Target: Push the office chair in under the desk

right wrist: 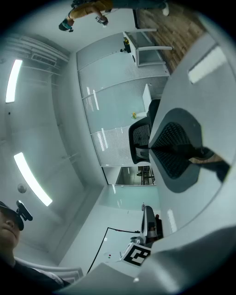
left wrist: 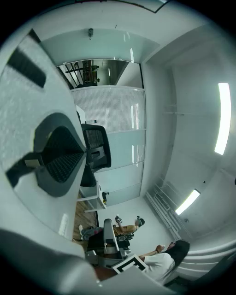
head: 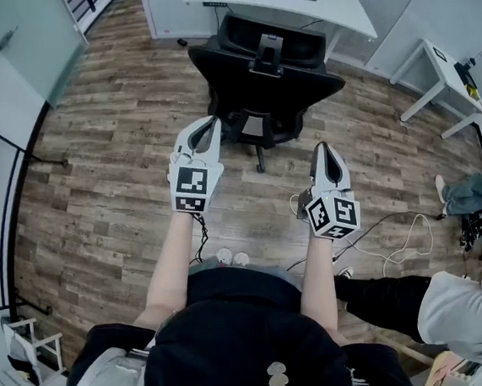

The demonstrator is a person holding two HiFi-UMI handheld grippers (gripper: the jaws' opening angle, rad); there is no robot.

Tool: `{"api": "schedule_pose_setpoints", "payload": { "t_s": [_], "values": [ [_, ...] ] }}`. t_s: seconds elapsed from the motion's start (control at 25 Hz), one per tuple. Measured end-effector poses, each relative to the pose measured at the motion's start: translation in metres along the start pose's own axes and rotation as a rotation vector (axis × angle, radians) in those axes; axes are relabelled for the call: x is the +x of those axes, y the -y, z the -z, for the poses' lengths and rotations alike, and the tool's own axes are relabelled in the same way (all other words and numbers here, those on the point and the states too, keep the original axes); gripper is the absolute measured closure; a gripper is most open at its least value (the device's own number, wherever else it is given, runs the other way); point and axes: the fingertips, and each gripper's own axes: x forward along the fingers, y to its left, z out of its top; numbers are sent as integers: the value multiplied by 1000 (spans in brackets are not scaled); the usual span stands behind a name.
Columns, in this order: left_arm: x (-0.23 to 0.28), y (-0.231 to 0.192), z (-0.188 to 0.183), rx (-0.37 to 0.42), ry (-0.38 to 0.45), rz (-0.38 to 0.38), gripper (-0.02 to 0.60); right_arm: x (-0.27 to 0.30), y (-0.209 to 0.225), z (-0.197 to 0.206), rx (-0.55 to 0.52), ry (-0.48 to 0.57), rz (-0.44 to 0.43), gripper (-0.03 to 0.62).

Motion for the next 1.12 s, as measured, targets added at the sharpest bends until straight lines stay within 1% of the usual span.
{"api": "schedule_pose_setpoints", "payload": {
  "t_s": [0.64,1.12],
  "values": [
    [-2,-1,1,7,-13,10,574,0,-5,0,6,-2,-2,585],
    [-2,5,7,5,-27,19,574,-1,-7,5,-19,-13,-4,583]
  ]
}}
